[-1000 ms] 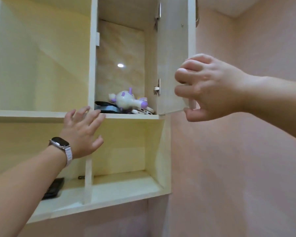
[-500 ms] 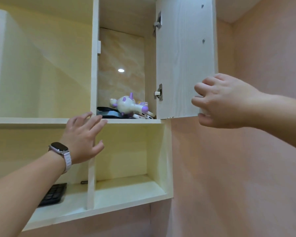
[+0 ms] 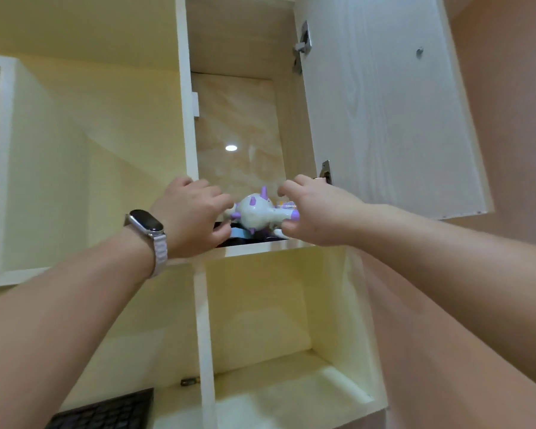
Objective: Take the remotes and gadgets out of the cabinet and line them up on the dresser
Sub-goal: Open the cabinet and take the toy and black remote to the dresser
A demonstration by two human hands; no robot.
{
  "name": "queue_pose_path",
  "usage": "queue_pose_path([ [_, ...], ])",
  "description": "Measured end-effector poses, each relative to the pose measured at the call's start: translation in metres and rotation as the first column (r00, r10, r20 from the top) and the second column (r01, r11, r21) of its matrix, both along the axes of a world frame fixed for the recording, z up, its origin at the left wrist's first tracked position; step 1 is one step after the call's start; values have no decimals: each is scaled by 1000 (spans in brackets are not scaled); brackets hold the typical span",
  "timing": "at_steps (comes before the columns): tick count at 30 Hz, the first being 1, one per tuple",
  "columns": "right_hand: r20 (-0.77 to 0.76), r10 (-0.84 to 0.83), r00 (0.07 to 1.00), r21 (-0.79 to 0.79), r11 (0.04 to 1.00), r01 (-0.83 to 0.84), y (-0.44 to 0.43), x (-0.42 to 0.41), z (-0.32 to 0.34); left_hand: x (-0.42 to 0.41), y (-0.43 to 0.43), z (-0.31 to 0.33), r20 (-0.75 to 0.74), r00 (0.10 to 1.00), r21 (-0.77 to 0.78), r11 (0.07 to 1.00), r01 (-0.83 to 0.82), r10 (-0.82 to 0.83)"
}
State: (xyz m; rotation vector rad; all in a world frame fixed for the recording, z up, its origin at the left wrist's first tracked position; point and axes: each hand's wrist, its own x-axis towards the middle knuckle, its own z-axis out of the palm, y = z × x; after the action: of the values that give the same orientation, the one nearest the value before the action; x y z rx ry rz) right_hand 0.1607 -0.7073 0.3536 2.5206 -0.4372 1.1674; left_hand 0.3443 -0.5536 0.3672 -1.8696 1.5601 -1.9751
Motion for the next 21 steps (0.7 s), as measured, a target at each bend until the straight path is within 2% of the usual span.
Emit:
queue_pose_path([
  [2, -3, 9, 1000, 56, 998, -9, -12, 26, 9, -4, -6, 21, 37, 990, 50, 990, -135, 133],
  [5, -44, -48, 998, 112, 992, 53, -29, 58, 17, -10, -19, 38, 100, 931, 140, 921, -364, 352],
  [11, -160, -144, 977, 142, 976, 167, -45, 87, 24, -20, -40, 43, 80, 795, 241, 763, -600, 601],
  [14, -152, -194, 969, 113, 971, 212, -48, 98, 28, -31, -56, 43, -18, 714, 306, 683, -663, 700],
  [16, -157, -221, 962, 122, 963, 241, -48, 102, 31, -30, -61, 39, -61, 698, 341, 672, -658, 714],
  [21, -134, -204, 970, 130, 966, 222, -53, 108, 29, -25, -61, 36, -16, 658, 351, 620, -701, 753],
])
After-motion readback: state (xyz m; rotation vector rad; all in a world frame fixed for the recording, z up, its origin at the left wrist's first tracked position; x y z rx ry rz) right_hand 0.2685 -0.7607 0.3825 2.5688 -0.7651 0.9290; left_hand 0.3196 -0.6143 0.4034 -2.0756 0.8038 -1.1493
